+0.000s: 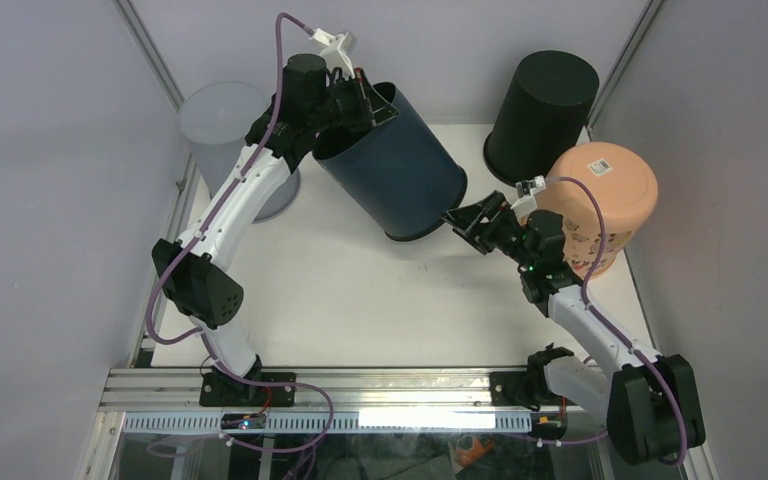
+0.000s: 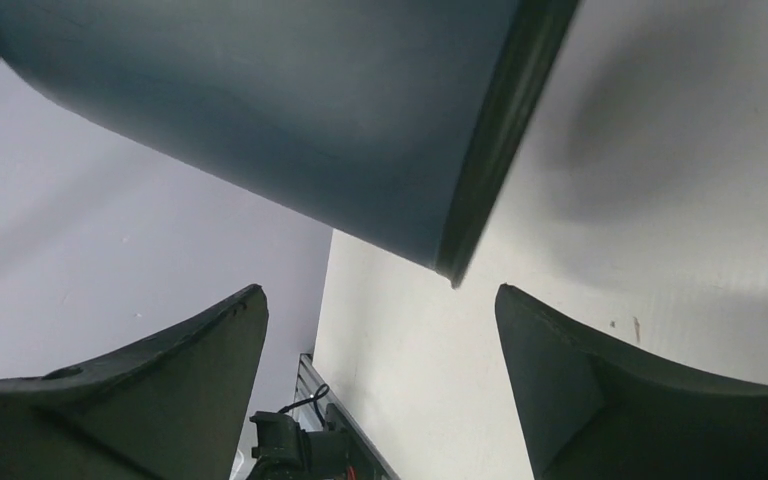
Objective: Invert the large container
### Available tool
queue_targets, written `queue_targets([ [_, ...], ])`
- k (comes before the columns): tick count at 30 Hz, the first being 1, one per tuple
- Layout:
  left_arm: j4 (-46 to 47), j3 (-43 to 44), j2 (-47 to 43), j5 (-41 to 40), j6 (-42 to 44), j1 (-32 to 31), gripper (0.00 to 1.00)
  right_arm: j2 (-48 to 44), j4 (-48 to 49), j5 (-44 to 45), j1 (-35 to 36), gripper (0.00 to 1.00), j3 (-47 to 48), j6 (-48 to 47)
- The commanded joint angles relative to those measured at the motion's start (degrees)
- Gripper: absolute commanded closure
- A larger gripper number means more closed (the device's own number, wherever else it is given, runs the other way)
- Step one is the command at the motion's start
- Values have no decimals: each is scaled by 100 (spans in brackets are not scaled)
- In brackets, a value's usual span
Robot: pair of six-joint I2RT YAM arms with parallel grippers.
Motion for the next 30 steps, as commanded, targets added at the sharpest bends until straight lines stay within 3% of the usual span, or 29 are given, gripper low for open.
queue_targets([
  [1,1243,333,-681,350,-215,-53,100,-370,1125,455,129,13,-169,-136],
  [20,1230,497,-1156,532,-388,-46,100,556,2332,852,580,14,85,-410],
  [22,1234,465,-1228,534,-384,-46,100,621,2838,705,625,14,21,-356],
  [26,1231,366,-1294,488,-349,-53,100,795,4924,461,685,16,-364,-4],
  [30,1220,295,-1292,427,-319,-49,100,964,5595,11,708,27,-225,283],
])
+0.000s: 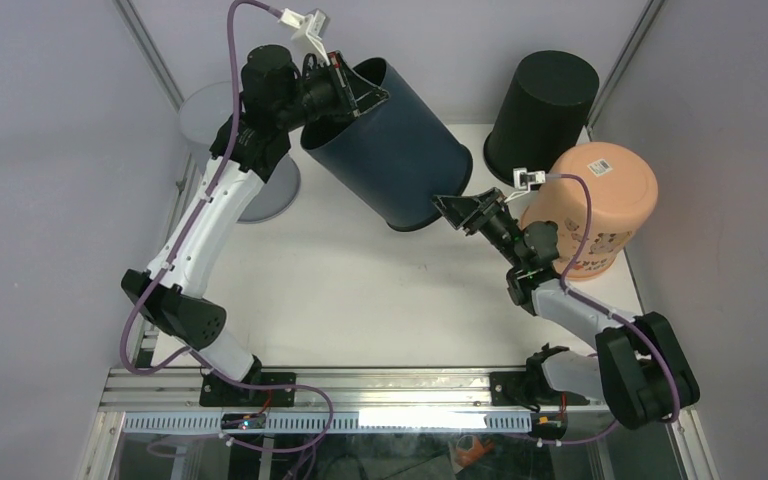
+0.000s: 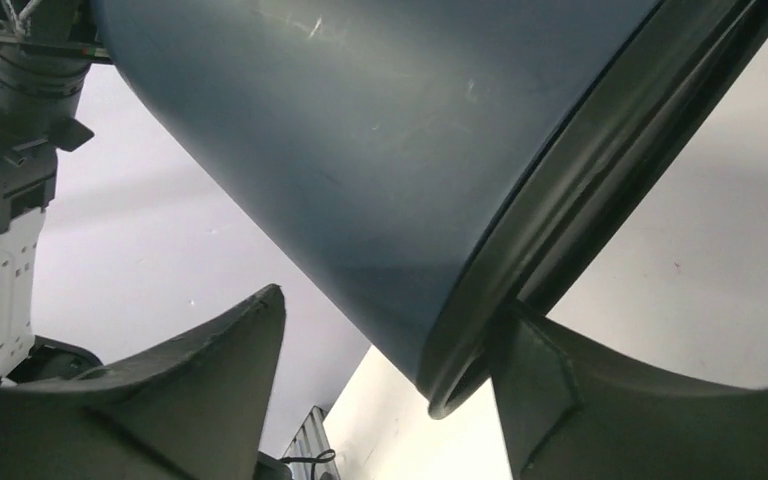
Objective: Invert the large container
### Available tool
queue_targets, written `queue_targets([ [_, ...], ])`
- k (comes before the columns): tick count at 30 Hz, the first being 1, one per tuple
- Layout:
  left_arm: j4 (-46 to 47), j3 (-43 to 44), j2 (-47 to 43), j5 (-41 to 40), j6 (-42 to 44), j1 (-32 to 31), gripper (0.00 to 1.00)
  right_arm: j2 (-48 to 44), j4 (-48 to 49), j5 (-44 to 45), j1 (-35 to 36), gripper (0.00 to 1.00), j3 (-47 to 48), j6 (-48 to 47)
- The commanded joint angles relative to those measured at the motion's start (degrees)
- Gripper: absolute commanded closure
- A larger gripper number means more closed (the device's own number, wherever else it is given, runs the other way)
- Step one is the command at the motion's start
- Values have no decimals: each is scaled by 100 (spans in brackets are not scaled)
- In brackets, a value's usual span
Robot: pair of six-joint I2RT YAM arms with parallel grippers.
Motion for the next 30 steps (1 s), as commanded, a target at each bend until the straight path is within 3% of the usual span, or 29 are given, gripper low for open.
queue_targets([
  [1,1150,277,-496,99,-86,-51,100,87,1813,-519,84,31,185,351],
  [17,947,-172,-466,-583,333,-57,100,-1053,125,-290,218,98,676,-349],
  [19,926,-155,-393,-548,350,-55,100,-1167,-192,-301,220,100,827,-454],
  [25,773,-238,-265,-600,477,-55,64,-1724,-1939,-54,217,100,1466,-835],
  [26,742,-262,-265,-648,507,-53,53,-1834,-2336,-54,221,100,1637,-835],
  [30,575,-297,-268,-886,658,-51,23,-1901,-4343,737,220,100,2717,-2183],
])
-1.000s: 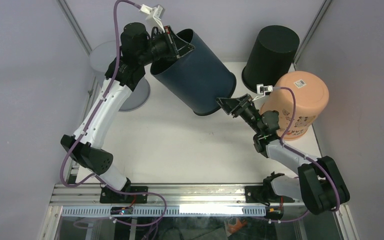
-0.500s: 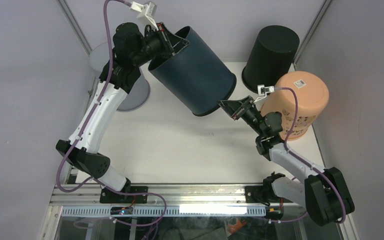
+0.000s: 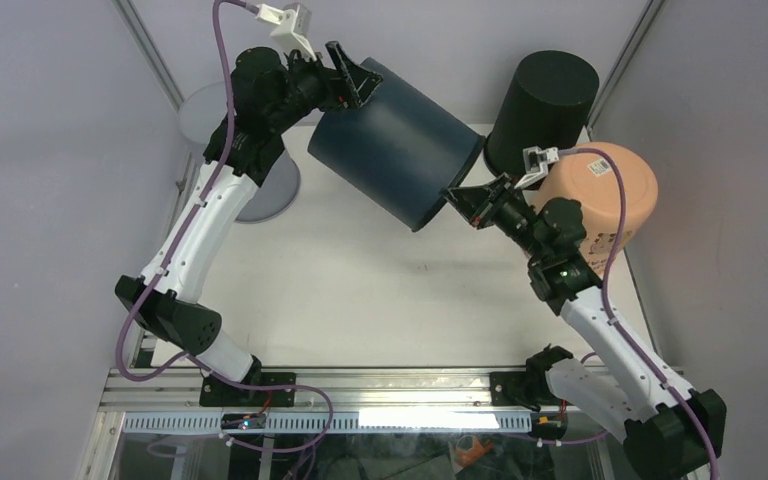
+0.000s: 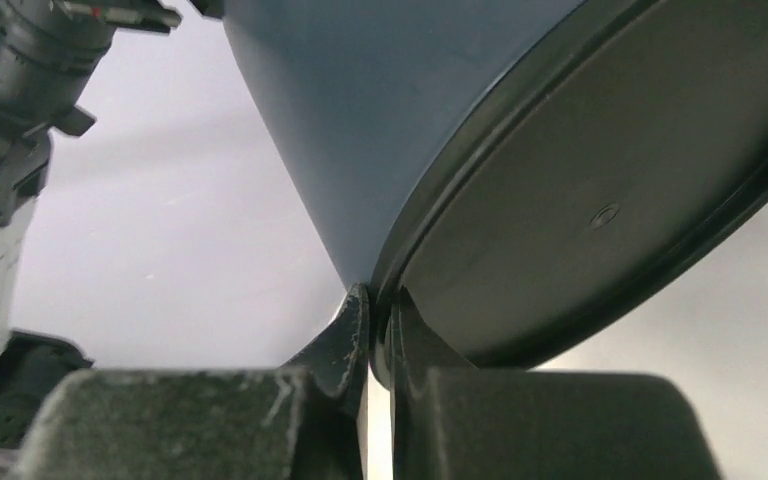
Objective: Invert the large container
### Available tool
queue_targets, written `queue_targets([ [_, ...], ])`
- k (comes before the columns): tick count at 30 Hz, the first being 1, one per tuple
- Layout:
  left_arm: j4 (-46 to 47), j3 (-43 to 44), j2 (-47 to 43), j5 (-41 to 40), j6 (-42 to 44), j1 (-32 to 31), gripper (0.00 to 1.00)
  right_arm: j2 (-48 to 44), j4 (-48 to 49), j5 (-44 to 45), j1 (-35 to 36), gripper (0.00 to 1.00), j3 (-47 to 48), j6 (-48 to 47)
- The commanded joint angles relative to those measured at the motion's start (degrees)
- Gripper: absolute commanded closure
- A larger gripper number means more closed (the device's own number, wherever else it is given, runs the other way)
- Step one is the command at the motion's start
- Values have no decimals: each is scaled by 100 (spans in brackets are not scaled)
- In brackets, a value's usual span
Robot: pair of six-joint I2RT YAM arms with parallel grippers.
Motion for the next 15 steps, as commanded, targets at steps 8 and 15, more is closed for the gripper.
queue_targets([
  [8,-332,-34,26,-641,156,-135,1,792,-4376,1270,68,100,4235,-2661],
  [15,-406,-452,-325,-1163,244,236,1,1304,-5856,1784,62,100,5511,-3493],
])
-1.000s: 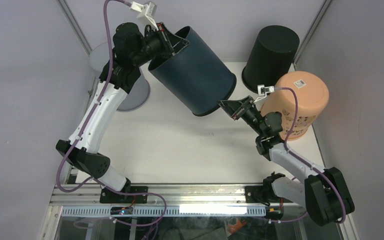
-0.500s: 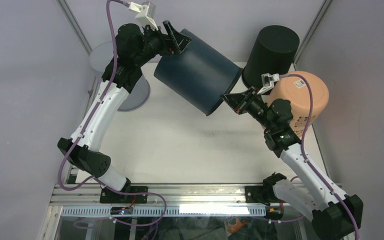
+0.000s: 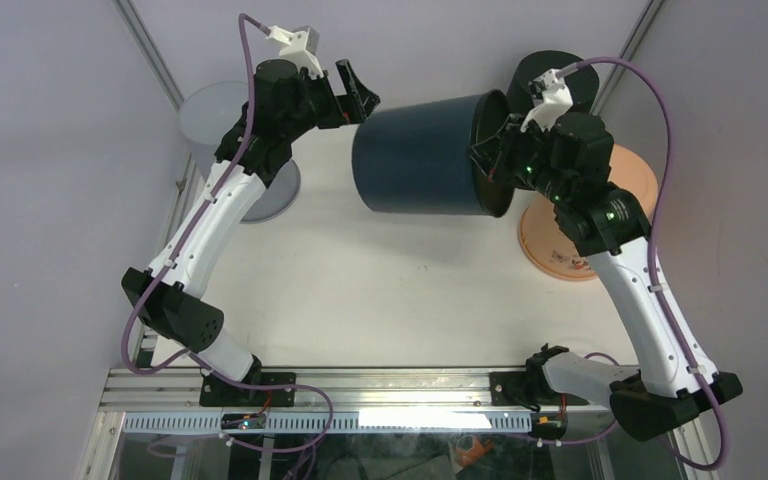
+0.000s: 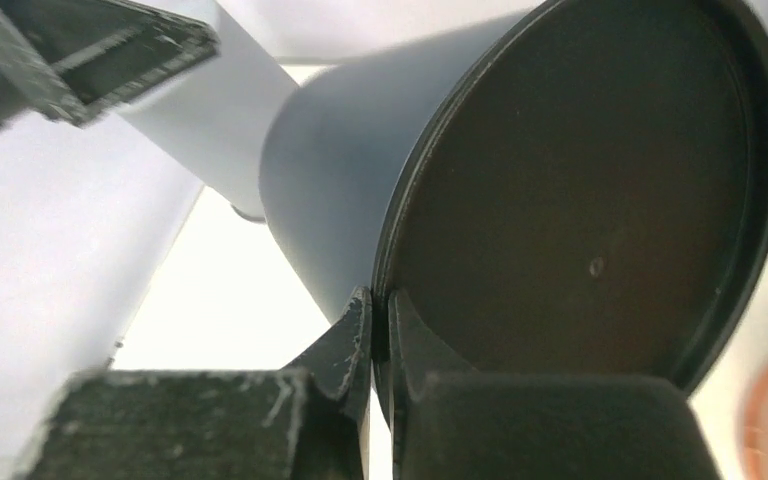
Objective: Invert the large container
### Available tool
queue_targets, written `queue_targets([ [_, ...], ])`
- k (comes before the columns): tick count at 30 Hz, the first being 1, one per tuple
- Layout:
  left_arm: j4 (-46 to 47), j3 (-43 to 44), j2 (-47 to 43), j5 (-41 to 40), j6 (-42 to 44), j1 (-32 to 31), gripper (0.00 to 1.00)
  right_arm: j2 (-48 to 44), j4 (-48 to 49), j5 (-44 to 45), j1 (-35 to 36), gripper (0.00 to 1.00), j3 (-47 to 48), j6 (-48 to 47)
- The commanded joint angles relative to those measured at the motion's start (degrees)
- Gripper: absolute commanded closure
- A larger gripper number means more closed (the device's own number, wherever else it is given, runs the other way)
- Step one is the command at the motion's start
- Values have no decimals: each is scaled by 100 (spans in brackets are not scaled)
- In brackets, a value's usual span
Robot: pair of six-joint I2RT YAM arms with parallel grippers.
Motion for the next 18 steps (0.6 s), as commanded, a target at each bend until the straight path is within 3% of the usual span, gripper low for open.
queue_targets([
  [1,297,-227,-529,-356,70,294,1,62,-451,391,28,100,773,-892],
  [10,302,-644,-760,-397,1,473,1,393,-418,-363,223,100,910,-1119],
  [13,302,-701,-789,-349,-50,473,1,642,-290,-196,879,100,823,-1094],
  [18,302,-787,-901,-380,-30,474,1,960,-40,913,2262,100,524,-1477],
])
